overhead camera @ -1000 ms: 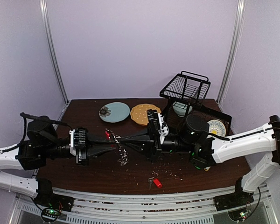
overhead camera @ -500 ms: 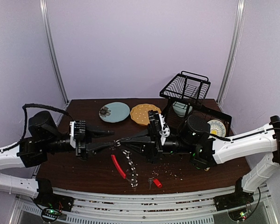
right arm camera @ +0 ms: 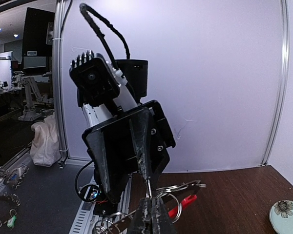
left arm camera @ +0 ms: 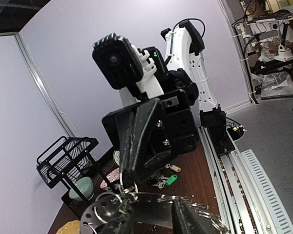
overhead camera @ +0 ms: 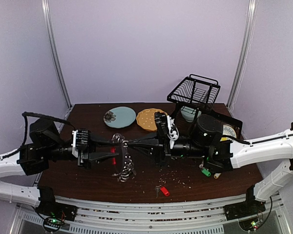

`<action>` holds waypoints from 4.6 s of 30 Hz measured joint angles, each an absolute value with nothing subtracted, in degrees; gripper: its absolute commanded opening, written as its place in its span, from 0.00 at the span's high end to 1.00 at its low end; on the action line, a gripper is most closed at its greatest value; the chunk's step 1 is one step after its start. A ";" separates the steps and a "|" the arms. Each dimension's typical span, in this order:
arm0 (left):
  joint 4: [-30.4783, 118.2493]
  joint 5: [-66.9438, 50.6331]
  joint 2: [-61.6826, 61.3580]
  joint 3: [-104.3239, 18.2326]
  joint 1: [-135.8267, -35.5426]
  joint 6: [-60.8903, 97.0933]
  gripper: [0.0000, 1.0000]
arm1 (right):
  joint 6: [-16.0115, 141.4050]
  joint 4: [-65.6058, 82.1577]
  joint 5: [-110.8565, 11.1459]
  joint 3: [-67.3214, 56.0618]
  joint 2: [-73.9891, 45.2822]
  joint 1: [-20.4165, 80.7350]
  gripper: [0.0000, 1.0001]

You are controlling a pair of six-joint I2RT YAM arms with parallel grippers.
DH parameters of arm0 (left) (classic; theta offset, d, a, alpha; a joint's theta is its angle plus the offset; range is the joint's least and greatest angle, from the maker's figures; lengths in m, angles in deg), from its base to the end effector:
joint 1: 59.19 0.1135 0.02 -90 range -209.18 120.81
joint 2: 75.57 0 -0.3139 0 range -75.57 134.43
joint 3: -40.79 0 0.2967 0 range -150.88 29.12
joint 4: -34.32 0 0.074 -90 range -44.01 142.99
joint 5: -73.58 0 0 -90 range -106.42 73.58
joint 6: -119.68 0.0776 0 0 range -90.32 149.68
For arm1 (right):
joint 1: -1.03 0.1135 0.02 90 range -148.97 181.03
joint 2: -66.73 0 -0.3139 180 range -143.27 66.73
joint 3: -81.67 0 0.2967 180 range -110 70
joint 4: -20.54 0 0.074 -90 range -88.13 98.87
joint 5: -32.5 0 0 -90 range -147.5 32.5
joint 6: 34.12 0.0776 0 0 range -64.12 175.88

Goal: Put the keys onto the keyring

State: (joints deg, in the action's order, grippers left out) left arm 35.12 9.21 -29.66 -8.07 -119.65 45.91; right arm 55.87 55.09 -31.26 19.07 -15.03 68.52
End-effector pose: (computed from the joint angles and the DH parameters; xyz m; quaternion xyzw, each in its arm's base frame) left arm 0.0900 -0.2269 0.3596 0.5450 0.4314 -0.4069 0.5927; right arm 0.1190 0.3769 0.3649 -0.4780 0.3905 0.5447 0.5678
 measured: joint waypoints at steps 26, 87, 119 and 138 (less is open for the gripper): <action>41.80 -4.36 -24.11 -12.37 -117.60 44.31 0.90 | 62.03 44.49 -42.23 14.87 -17.91 68.56 1.00; 44.05 23.77 -15.30 -16.90 -117.29 25.98 1.00 | -11.64 10.46 -30.38 8.29 -3.68 68.41 0.70; 42.81 25.91 -19.08 -15.72 -117.25 27.38 1.00 | -5.24 -2.57 -27.19 0.01 -3.01 67.62 0.46; 38.13 27.66 -18.45 -15.24 -117.25 28.32 1.00 | 7.15 6.30 -20.13 1.93 -8.45 65.08 0.31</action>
